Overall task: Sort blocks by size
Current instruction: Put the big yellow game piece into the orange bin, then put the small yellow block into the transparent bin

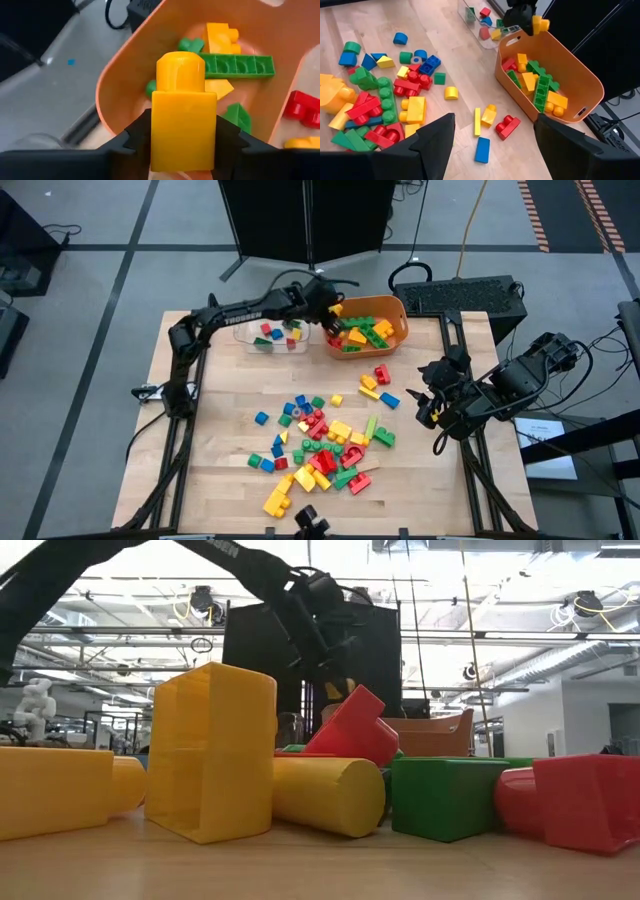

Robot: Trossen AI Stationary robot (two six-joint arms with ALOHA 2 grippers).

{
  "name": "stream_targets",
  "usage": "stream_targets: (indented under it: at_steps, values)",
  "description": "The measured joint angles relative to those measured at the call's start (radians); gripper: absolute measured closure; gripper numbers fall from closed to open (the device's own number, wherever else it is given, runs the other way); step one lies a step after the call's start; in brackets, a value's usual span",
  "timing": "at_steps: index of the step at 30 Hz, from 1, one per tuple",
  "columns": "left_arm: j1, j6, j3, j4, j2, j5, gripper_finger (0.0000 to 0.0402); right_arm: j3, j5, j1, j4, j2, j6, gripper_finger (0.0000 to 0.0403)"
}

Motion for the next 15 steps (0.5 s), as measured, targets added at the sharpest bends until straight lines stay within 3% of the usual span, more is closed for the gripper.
stream_targets:
  at_steps: [8, 15]
  values:
    - [-0.034, 0.162, 0.002, 0.024, 0.016, 0.061, 0.0148, 0.0, 0.018, 0.0, 0.0, 0.0, -0.007, 0.0138]
    - [-0.087, 0.191, 0.048, -0.099, 0.011, 0.076, 0.012, 0.0, 0.017, 0.0, 0.0, 0.0, -0.006, 0.0138]
